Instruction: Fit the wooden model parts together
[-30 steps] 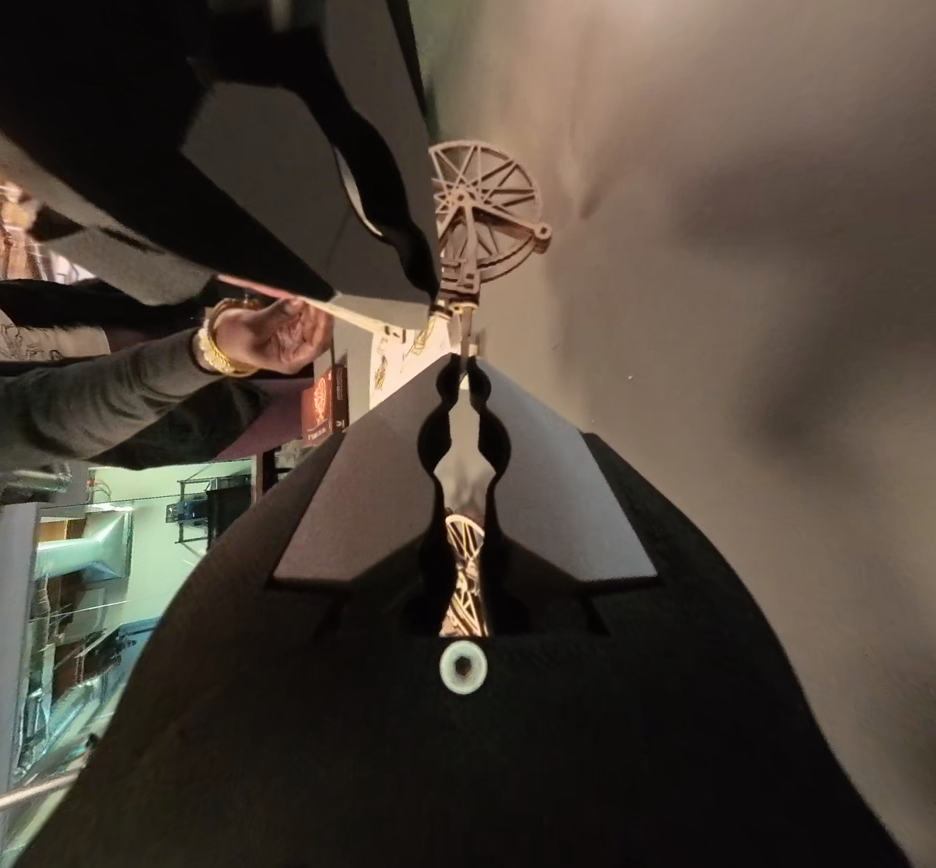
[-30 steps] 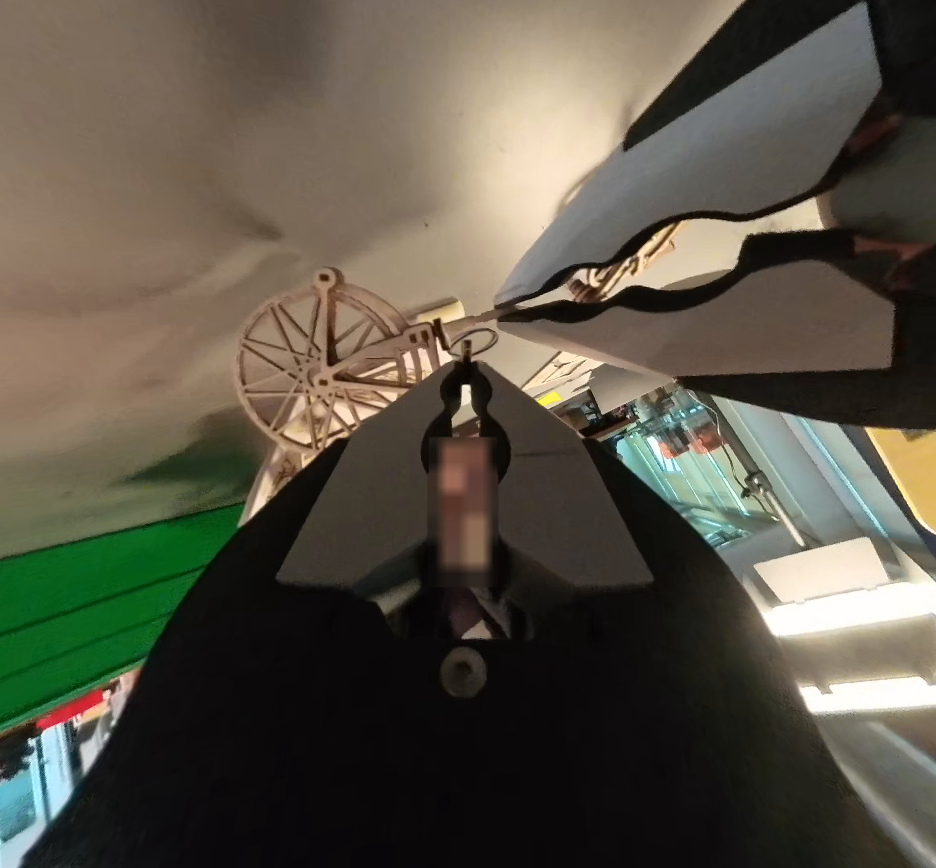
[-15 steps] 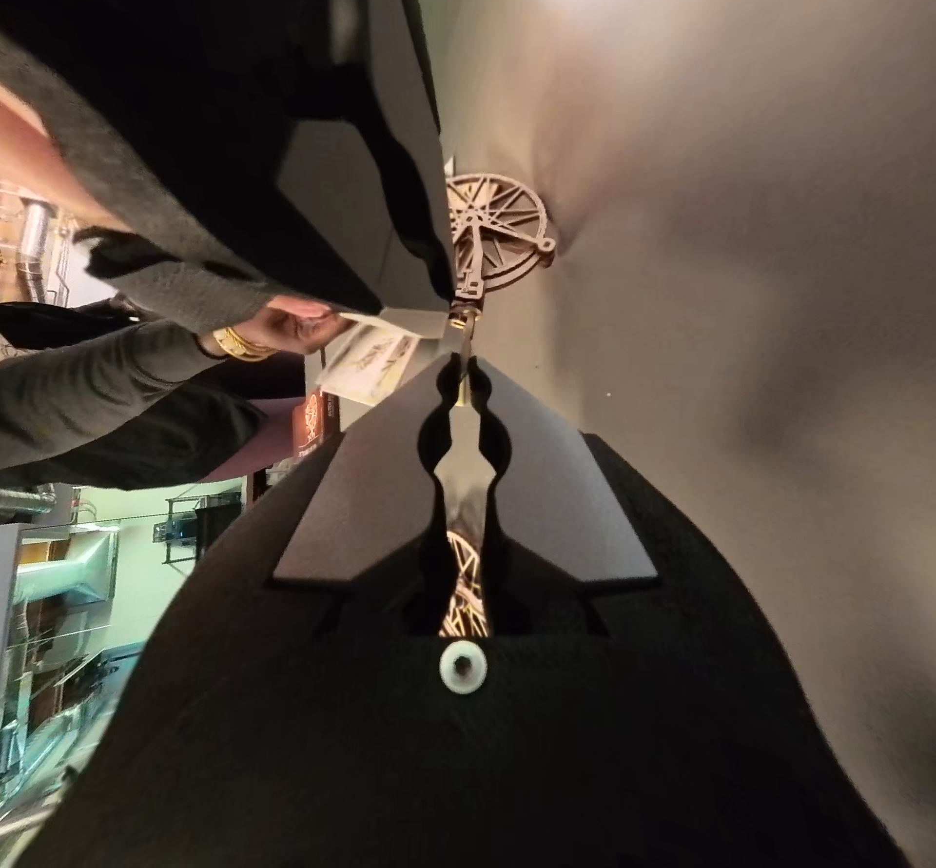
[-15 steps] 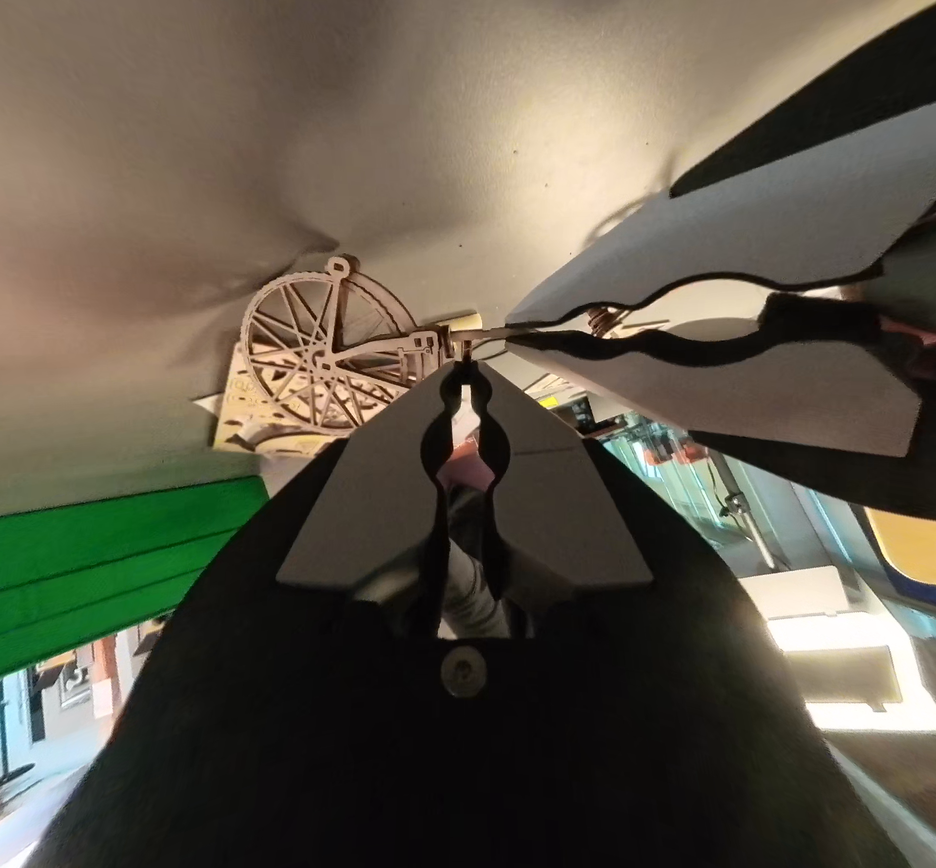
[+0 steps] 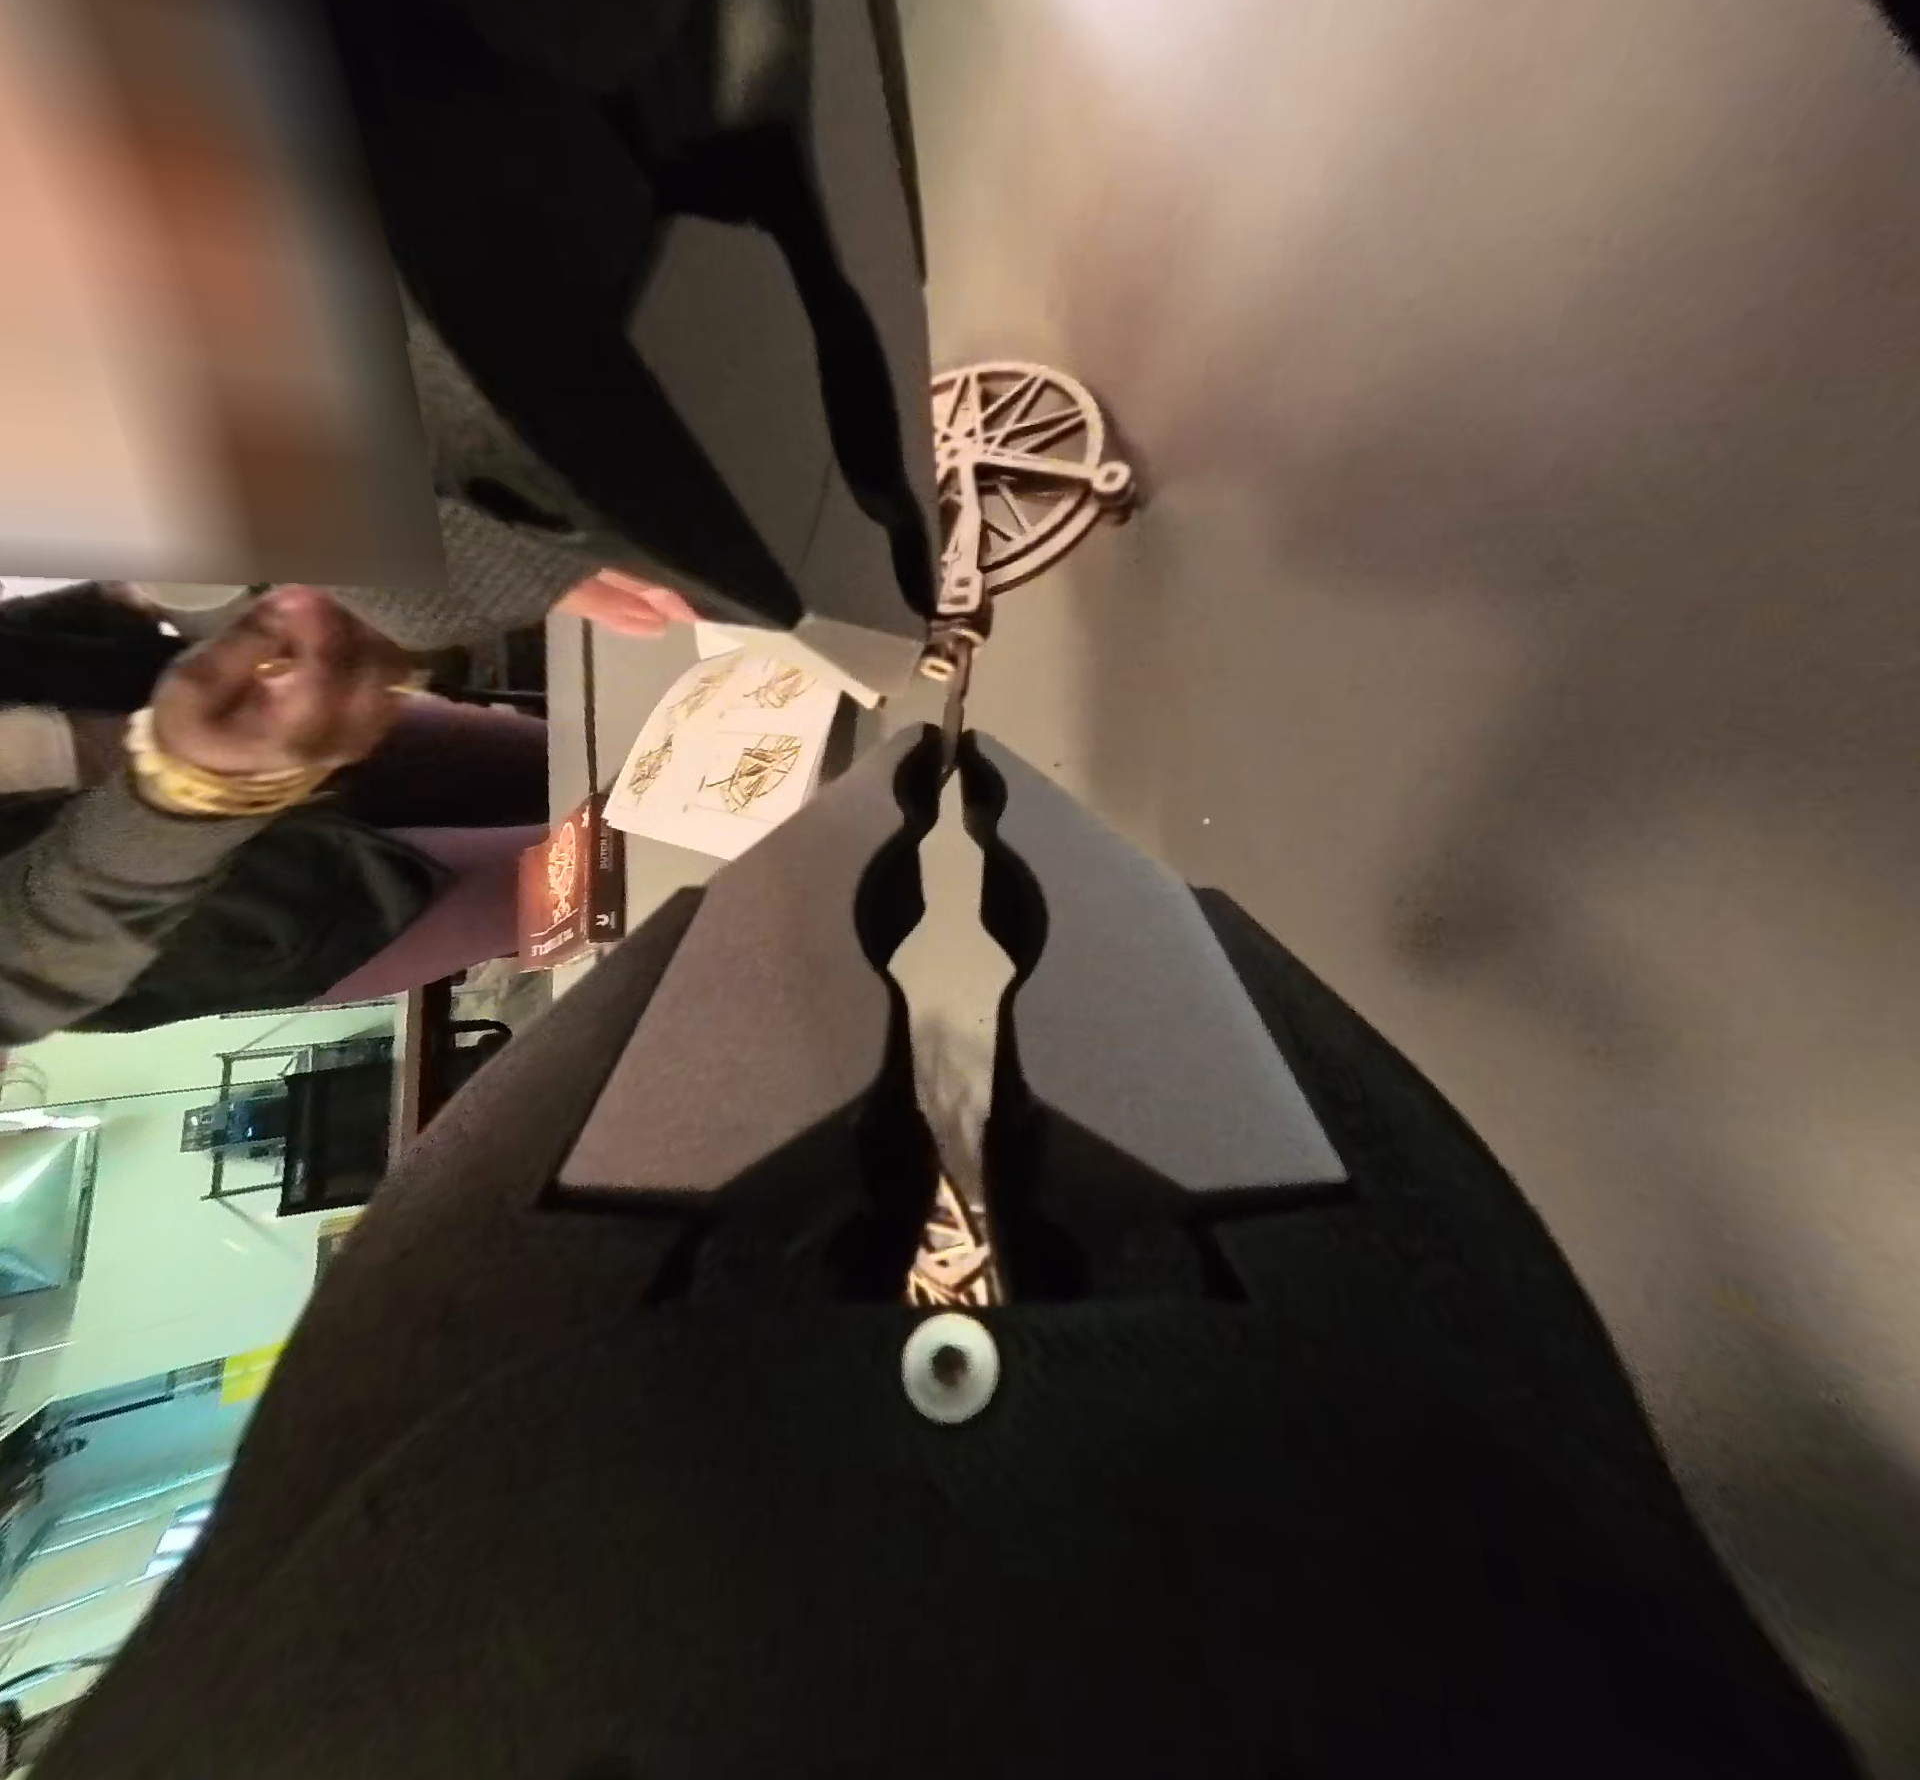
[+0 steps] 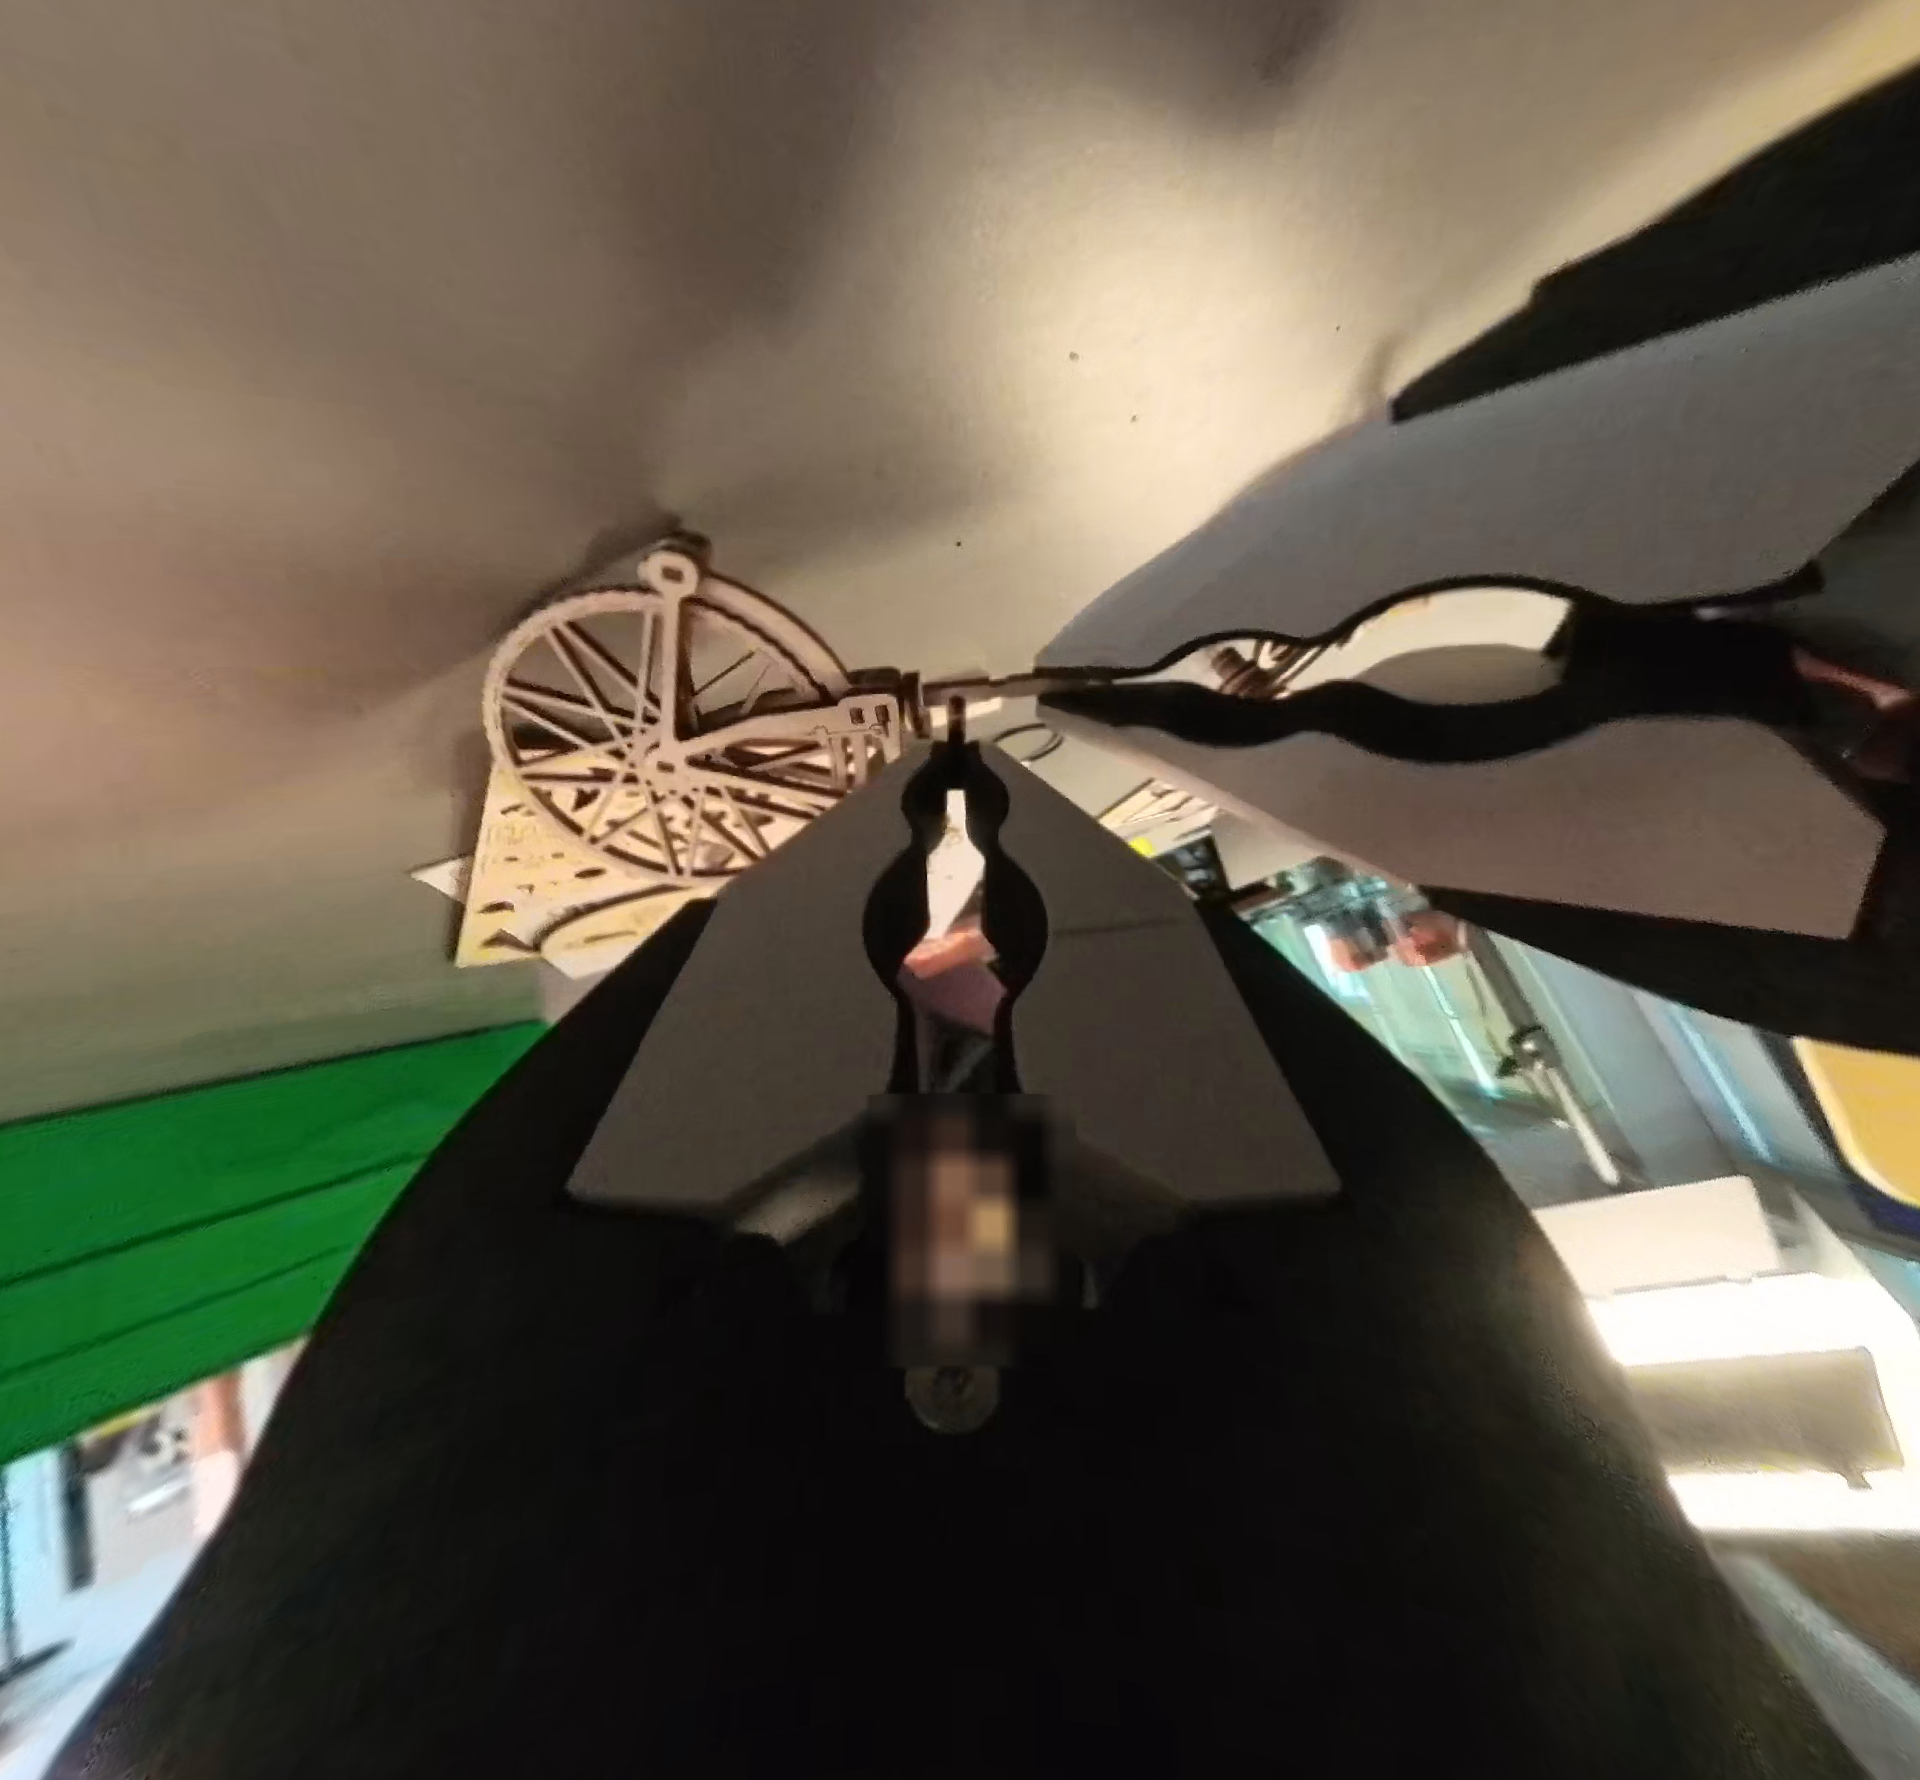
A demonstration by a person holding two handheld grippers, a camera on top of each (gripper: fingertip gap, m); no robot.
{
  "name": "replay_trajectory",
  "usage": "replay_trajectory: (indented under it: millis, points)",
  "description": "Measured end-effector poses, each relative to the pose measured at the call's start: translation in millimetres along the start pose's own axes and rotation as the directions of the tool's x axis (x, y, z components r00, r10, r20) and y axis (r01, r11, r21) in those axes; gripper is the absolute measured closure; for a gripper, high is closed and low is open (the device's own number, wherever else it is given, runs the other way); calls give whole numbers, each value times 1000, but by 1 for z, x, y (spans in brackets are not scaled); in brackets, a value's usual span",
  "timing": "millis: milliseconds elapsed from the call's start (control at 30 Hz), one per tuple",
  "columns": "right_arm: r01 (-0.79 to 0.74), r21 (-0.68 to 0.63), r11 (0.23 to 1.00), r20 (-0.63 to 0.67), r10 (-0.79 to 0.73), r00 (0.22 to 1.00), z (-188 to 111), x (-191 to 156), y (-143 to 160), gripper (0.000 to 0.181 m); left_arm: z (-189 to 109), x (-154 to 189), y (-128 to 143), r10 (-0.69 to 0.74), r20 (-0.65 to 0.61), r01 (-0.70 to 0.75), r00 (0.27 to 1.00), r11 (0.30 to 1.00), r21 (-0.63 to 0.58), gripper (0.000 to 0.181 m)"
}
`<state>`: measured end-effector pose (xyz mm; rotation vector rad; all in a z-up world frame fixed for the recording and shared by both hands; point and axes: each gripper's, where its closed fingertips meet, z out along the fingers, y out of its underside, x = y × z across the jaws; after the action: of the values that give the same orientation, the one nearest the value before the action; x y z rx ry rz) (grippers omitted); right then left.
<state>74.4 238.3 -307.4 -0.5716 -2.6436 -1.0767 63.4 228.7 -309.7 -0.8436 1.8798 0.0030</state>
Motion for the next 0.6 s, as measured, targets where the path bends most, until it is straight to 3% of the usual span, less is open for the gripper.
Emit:
replay_trajectory:
  millis: [133, 233, 267, 333, 433, 533, 600]
  points:
    - [-205, 19, 979, -45, 206, 978, -1, 6, 8, 181, 0, 6, 1, -25, -57, 25, 998, 1000, -8, 178]
    - [-527, 43, 849, -94, 529, 844, -11, 7, 32, 181, -1, 12, 3, -76, -127, 75, 989, 997, -10, 179]
    - [-658, 69, 750, -77, 661, 746, -14, 2, 40, 181, -1, 16, 6, -101, -164, 99, 981, 995, -20, 179]
    - [-883, 96, 459, 40, 885, 464, -16, -24, 46, 181, -2, 26, 11, -152, -263, 147, 953, 988, -39, 179]
    - [-993, 110, 43, 257, 964, 70, -16, -63, 30, 181, -5, 35, 17, -243, -378, 238, 893, 969, -61, 179]
    - [-973, 128, -194, 402, 907, -128, -17, -81, 11, 181, -10, 42, 20, -319, -472, 321, 822, 944, -79, 178]
    - [-959, 134, -250, 432, 885, -171, -16, -88, 3, 181, -12, 41, 22, -341, -490, 350, 802, 933, -76, 178]
